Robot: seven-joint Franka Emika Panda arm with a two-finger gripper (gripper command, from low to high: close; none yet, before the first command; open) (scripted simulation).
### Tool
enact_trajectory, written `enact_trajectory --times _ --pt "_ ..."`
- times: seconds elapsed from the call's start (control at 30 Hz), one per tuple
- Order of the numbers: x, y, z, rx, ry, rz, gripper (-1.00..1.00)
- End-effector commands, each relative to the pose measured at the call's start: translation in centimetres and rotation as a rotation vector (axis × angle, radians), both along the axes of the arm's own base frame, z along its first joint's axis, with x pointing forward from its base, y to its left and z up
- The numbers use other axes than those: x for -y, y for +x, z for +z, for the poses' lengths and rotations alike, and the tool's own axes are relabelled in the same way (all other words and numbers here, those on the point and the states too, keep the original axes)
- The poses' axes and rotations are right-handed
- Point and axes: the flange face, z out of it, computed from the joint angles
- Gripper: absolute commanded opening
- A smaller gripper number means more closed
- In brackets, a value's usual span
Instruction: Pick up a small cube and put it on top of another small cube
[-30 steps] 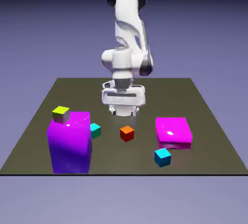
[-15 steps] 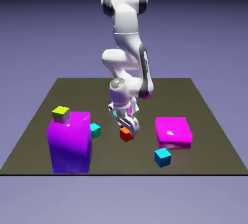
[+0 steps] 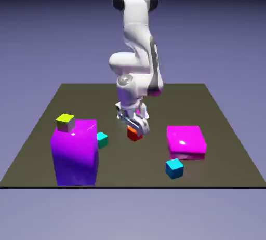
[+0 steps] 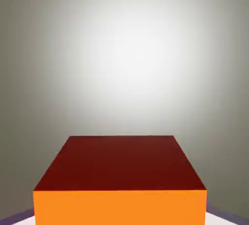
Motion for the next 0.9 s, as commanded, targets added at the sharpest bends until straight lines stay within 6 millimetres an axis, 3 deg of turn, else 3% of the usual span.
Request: enact_trajectory --times 0.0,0.37,0.5,0.57,0.73,0.77,0.8,0.87 --pt "-0.7 1.3 0.3 -0.001 0.001 -0.007 -1.0" --pt "-10.6 13.4 3.9 -0.002 0.001 -0.099 -1.0" --pt "-14.7 17.0 5.2 -0.001 -0.001 -0.14 -1.0" --pt "-14.8 17.1 5.3 -0.001 -0.001 -0.142 -1.0" --pt "-15.6 16.7 -1.6 -0.001 -0.001 -0.142 -1.0" --pt "-15.6 16.7 -1.6 -0.001 -0.001 -0.142 1.0" --pt "-15.6 16.7 -1.6 -0.001 -0.001 -0.142 1.0" --pt "-15.3 17.0 1.4 -0.001 0.0 -0.143 1.0"
